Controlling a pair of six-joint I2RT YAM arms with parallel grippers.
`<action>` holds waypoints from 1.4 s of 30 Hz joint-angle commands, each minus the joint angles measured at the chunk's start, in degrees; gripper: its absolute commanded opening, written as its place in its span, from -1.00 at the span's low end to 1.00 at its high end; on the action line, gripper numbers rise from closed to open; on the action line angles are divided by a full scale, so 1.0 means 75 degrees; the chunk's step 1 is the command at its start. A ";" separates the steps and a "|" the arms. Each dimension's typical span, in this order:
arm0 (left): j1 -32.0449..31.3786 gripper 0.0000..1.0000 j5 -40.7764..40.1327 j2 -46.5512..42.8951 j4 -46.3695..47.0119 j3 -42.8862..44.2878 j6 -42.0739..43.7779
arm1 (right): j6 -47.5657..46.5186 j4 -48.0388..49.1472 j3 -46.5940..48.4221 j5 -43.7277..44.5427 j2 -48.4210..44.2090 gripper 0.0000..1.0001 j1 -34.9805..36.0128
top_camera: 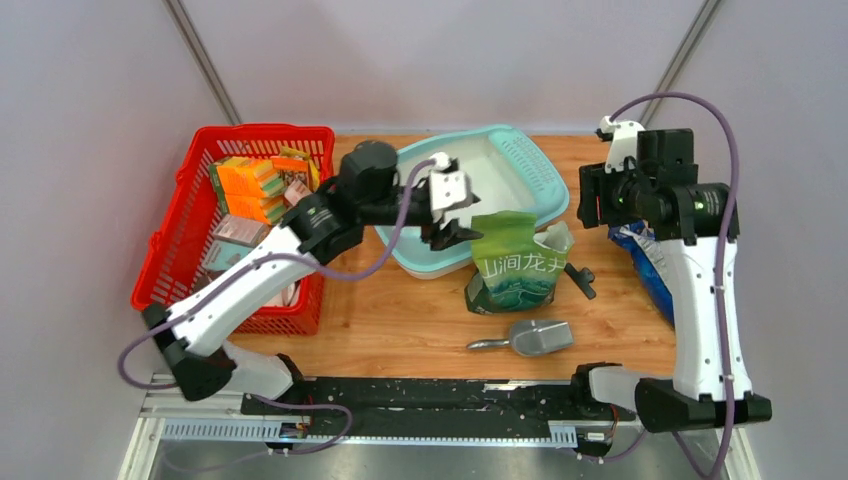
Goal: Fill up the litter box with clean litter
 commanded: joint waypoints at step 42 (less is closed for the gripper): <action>-0.3189 -0.15 -0.4256 0.4755 0.1444 -0.0775 -0.2157 | 0.0699 0.1936 -0.1592 -0.0344 -0.3328 0.36 -0.0025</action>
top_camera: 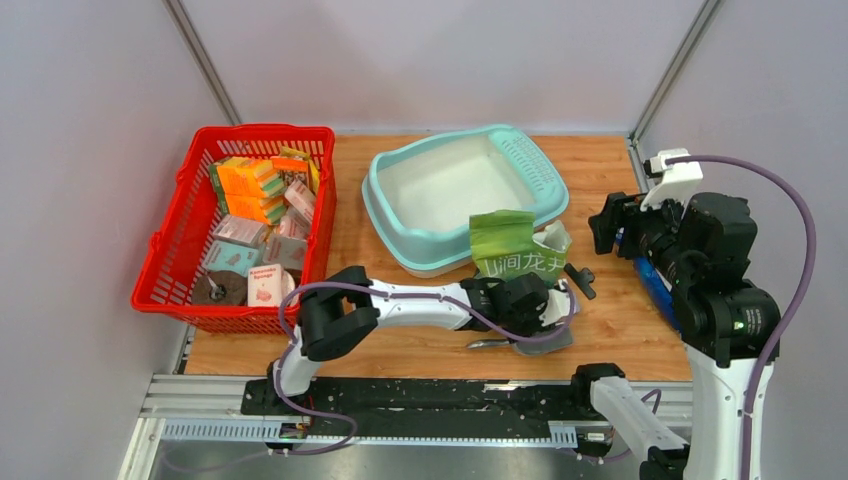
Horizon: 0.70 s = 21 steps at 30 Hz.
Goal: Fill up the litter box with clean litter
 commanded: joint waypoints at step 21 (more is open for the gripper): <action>0.0183 -1.00 0.2618 -0.0763 -0.1094 0.1878 0.0493 | -0.0092 0.0410 0.1201 0.1041 0.0328 0.39 -0.0022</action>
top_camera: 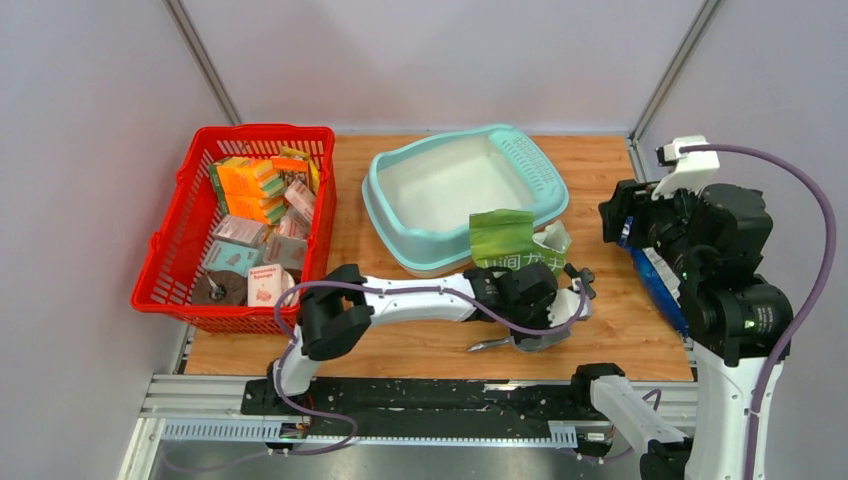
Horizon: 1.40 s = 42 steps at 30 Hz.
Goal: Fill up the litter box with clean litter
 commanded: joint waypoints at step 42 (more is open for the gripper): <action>0.0008 -0.74 -0.1689 0.0950 -0.1452 0.1417 -0.0118 | -0.0335 0.0718 -0.0455 0.0219 -0.0485 0.49 -0.0116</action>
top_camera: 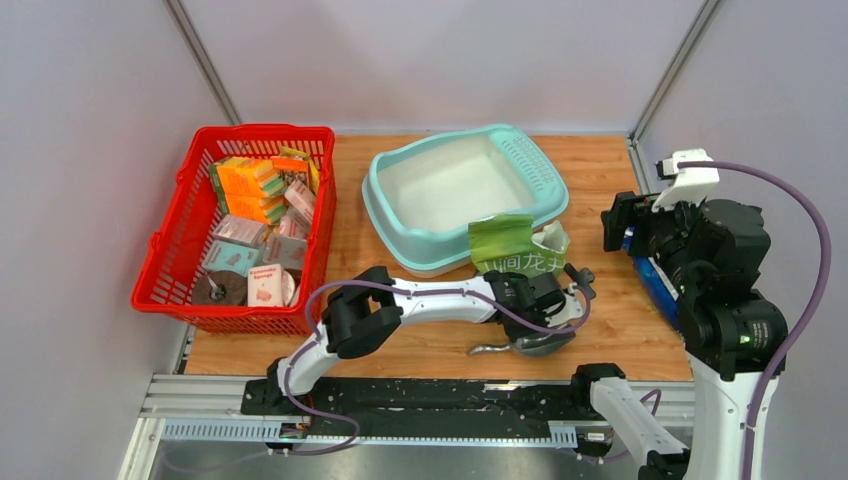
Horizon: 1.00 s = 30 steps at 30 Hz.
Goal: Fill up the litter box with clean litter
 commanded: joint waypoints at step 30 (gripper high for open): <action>0.0131 0.09 0.2917 -0.0125 -0.0882 0.1112 0.4140 | 0.0152 0.0263 0.0205 0.0144 -0.0191 0.51 -0.0019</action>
